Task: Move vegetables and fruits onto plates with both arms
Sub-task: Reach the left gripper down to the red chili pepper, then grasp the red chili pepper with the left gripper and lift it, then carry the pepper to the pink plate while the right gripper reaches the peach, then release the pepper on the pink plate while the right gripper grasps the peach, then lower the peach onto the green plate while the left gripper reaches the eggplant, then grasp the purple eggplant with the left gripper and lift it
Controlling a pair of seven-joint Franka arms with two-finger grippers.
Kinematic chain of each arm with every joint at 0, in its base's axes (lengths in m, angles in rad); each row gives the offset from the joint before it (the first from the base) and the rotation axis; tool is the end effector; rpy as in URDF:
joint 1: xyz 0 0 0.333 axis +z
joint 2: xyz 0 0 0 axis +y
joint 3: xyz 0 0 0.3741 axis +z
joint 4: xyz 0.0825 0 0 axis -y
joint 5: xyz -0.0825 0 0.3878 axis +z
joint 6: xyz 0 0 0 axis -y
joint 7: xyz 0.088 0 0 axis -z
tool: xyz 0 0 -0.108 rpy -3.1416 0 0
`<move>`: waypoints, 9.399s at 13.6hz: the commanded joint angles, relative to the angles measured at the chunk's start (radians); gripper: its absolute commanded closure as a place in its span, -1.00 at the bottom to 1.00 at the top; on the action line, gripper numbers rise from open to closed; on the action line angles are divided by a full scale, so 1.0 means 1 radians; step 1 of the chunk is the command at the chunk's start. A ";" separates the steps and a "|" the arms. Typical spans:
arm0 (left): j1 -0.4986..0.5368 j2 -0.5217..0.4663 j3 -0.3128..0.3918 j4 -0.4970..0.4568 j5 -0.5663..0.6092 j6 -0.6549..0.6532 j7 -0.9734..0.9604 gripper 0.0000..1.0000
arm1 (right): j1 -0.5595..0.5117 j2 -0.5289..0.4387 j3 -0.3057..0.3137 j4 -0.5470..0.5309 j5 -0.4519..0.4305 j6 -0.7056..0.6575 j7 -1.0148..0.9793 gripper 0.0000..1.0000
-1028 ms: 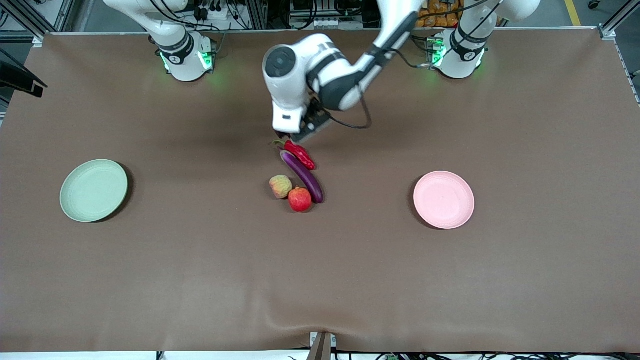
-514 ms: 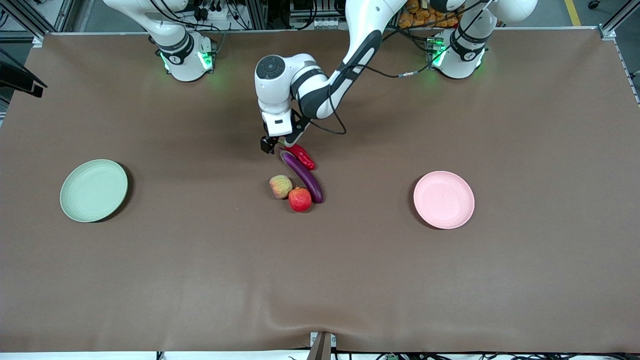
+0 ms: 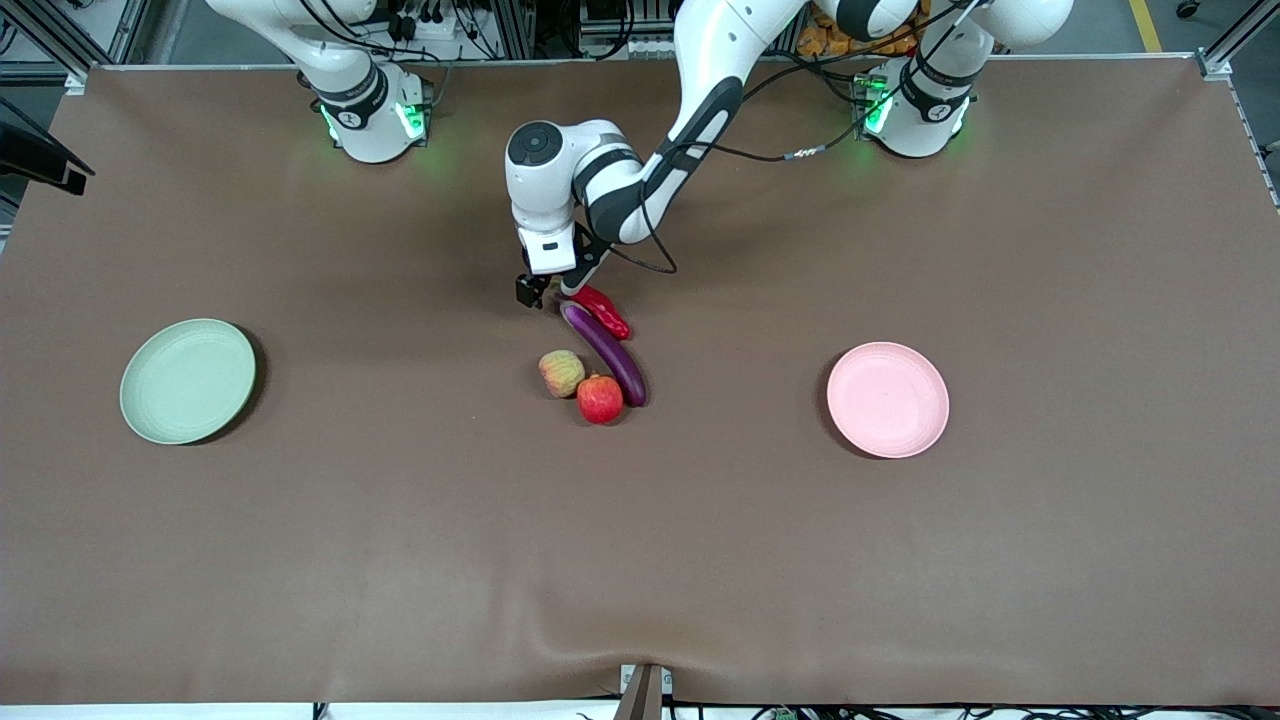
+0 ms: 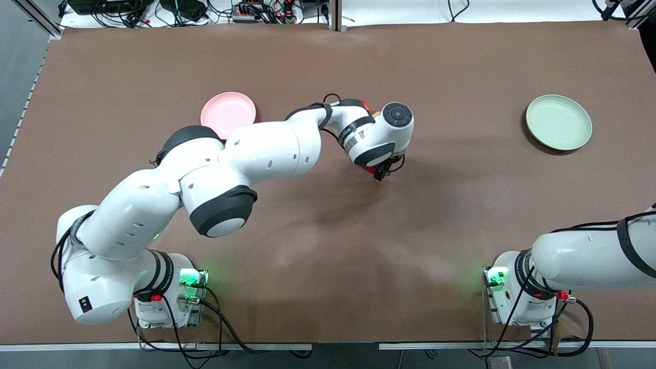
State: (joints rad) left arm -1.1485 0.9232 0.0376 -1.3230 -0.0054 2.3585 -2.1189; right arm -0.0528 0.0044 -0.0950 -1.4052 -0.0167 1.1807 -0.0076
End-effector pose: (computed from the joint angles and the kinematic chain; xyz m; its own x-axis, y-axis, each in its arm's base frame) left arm 0.3483 -0.7224 0.2177 0.5458 0.8371 -0.0366 0.8348 -0.5395 0.1094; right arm 0.5089 -0.0779 0.7253 0.9635 -0.1423 -0.2270 -0.1426 -0.9897 0.0152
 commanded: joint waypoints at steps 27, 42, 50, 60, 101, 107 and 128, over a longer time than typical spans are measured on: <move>0.062 -0.374 0.063 0.021 0.016 -0.636 0.160 1.00 | 0.021 0.064 0.017 0.017 0.018 0.008 0.005 -1.00; 0.570 -0.616 0.074 -0.525 0.088 -0.475 0.876 1.00 | 0.275 0.488 0.017 0.003 0.196 0.401 0.328 -1.00; 0.664 -0.494 0.074 -0.596 0.147 -0.386 1.063 1.00 | 0.566 0.520 0.017 -0.208 0.189 0.828 0.330 -1.00; 0.707 -0.511 0.068 -0.445 0.137 -0.482 1.200 -1.00 | 0.708 0.517 0.015 -0.412 0.170 1.143 0.206 -1.00; 0.147 -0.031 0.015 -0.018 -0.123 0.030 0.125 -1.00 | -0.314 0.431 0.014 -0.503 -0.080 0.777 -0.640 -1.00; 0.118 0.025 0.018 -0.007 -0.122 0.099 0.126 -1.00 | -0.271 0.431 0.018 -0.334 0.011 0.484 -0.569 -1.00; 0.191 -0.268 0.031 -0.018 -0.107 -0.557 0.495 1.00 | 0.267 0.401 0.020 -0.204 0.491 0.353 0.433 -1.00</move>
State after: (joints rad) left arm -0.9913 0.6948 0.0647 -1.3058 -0.1130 1.8792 -1.8230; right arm 0.1342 0.4212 -0.0638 -1.6000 0.4543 1.4762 0.3212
